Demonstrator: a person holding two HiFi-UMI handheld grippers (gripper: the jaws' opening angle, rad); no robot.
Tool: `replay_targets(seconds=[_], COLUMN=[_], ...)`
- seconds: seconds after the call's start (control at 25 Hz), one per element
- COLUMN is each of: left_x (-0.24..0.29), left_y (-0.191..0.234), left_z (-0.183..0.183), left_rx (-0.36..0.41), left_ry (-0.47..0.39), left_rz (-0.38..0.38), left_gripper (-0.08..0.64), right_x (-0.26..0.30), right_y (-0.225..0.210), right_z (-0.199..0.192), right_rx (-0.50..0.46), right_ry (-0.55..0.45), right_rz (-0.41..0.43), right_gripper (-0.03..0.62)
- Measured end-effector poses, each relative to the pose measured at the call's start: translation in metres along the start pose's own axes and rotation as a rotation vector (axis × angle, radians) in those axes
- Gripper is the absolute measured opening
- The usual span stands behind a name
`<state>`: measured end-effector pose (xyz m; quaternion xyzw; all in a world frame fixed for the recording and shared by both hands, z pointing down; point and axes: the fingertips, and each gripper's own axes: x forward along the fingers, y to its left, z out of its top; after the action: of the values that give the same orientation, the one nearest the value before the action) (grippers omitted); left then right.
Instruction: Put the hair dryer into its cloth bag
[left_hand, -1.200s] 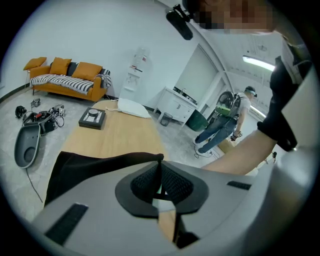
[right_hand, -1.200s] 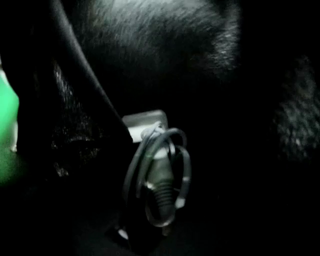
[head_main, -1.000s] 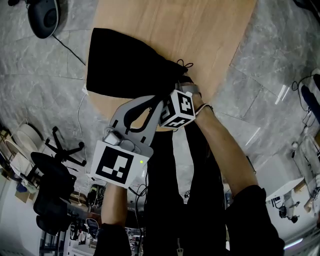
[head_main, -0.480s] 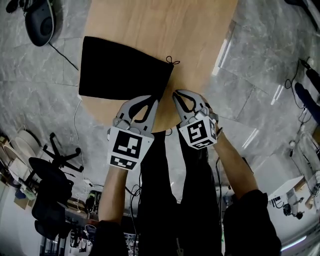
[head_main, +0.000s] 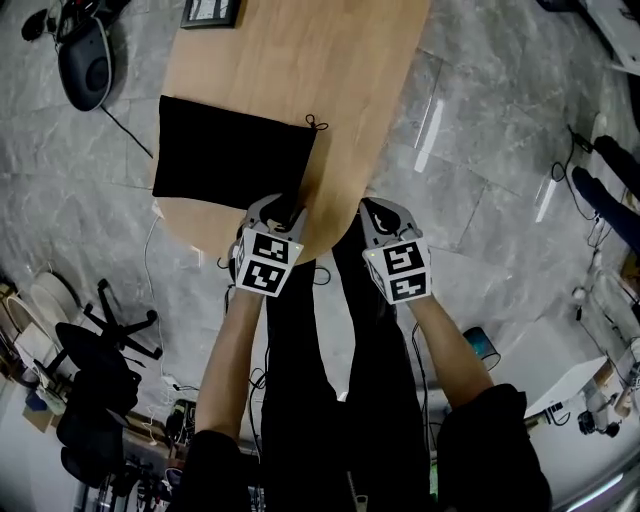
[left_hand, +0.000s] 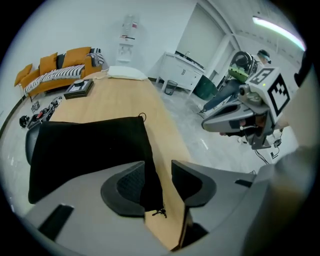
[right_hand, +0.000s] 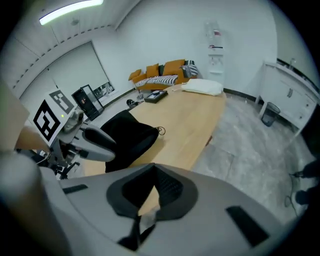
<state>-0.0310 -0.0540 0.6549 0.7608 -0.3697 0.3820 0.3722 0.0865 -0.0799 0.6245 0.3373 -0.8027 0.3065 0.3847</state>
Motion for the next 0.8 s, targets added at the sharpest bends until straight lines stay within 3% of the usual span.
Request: replay_targets(seconds=[0.28, 0.44, 0.56, 0.8], left_x=[-0.065, -0.128, -0.172, -0.239], left_y=[-0.024, -0.043, -0.057, -0.088], left_z=[0.042, 0.074, 0.091, 0.079], left_rx=[-0.015, -0.112, -0.179, -0.236], left_ry=[-0.139, -0.272, -0.369, -0.423], left_rz=[0.08, 0.123, 0.172, 0.224], left_gripper=[0.158, 0.046, 0.02, 0.014], right_x=[-0.055, -0.102, -0.136, -0.192], right_y=[0.02, 0.044, 0.063, 0.105], right_z=[0.055, 0.091, 0.116, 0.142], right_rx=[-0.024, -0.094, -0.117, -0.094], right_ry=[-0.11, -0.147, -0.2, -0.3], right_rz=[0.03, 0.047, 0.08, 0.107], right_gripper=[0.009, 0.009, 0.009, 0.009])
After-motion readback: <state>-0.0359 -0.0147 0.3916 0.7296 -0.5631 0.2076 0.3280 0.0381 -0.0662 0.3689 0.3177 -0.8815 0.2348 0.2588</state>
